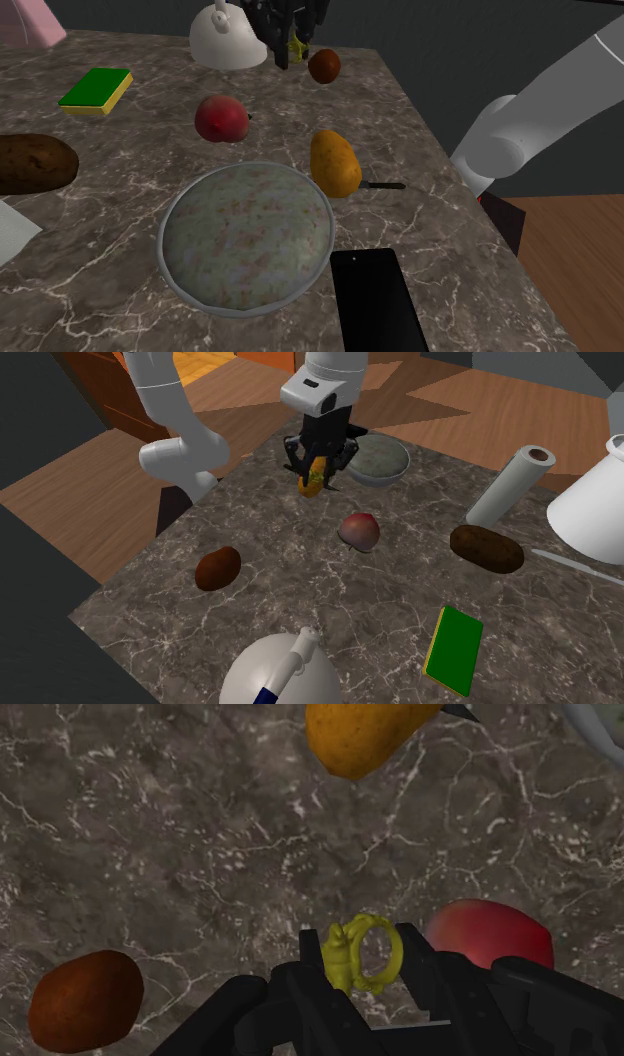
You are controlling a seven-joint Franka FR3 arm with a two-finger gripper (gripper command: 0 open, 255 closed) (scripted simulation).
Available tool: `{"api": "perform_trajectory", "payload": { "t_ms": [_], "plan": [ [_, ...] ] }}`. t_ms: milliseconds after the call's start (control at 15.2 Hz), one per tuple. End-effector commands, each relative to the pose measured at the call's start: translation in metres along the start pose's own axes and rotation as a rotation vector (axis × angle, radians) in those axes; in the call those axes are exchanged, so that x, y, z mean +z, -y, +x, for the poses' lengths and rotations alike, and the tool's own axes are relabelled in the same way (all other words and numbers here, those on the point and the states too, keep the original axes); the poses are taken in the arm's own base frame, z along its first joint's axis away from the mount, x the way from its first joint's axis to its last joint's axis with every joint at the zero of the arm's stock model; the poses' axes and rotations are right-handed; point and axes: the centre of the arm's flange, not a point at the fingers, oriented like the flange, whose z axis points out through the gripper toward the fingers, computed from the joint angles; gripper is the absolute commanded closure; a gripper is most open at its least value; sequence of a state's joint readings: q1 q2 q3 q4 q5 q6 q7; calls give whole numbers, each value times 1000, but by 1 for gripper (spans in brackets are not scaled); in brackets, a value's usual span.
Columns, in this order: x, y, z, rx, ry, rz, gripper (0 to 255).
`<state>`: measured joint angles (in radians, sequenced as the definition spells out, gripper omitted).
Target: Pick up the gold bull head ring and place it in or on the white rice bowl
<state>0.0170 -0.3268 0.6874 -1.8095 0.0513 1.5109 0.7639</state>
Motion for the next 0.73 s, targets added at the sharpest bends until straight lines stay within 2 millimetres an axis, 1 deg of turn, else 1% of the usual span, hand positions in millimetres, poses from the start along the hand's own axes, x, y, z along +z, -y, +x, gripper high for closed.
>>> {"api": "perform_trajectory", "payload": {
  "t_ms": [0, 198, 264, 660],
  "plan": [
    [-11, -2, 1, 0, 0, 0, 255],
    [-27, -4, 2, 0, 0, 0, 255],
    [-28, -4, 2, 0, 0, 0, 255],
    [-38, 58, -45, 0, 0, 0, 255]
  ]
}}
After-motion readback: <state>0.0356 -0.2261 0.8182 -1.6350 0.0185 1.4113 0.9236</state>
